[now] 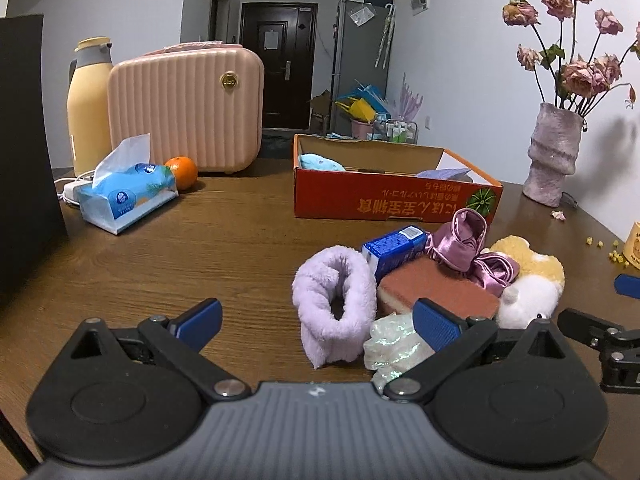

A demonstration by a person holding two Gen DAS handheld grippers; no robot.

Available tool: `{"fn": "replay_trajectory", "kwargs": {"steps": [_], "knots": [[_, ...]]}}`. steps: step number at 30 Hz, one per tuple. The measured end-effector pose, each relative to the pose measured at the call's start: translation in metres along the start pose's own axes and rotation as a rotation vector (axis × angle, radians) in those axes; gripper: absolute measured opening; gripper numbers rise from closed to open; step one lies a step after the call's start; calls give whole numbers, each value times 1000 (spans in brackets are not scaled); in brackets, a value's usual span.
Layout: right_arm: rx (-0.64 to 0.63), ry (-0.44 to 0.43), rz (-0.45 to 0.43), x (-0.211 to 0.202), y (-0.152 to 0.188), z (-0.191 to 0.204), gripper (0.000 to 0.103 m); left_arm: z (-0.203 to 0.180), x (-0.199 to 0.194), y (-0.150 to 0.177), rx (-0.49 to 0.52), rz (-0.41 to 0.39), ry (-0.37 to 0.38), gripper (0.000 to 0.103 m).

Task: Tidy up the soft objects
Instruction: 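Withdraw both tools from the box back toward the remaining soft toys, then grasp yellow sheep plush with right tool while left tool grasps lavender fuzzy sock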

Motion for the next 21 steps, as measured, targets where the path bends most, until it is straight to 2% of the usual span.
{"fn": "replay_trajectory", "kwargs": {"steps": [6,16,21], "knots": [[10,12,20,21,-2,-11,103,2,4,-3,-28,-17,21,103],[32,67,47,63,-29,-45,103,-2,18,-26,-72,-32,11,103],[64,33,99,94,-26,-62,103,2,30,-35,-86,-41,-3,103]]}}
Point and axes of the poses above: each gripper's, at about its wrist camera, not at the fingertips, and x roughly the way its jaws point, z to its left, y to its underside, the point moved 3 cm from there along x, roughly the way its jaws point, and after that the axes turned 9 degrees about z, right-handed, at the moved point
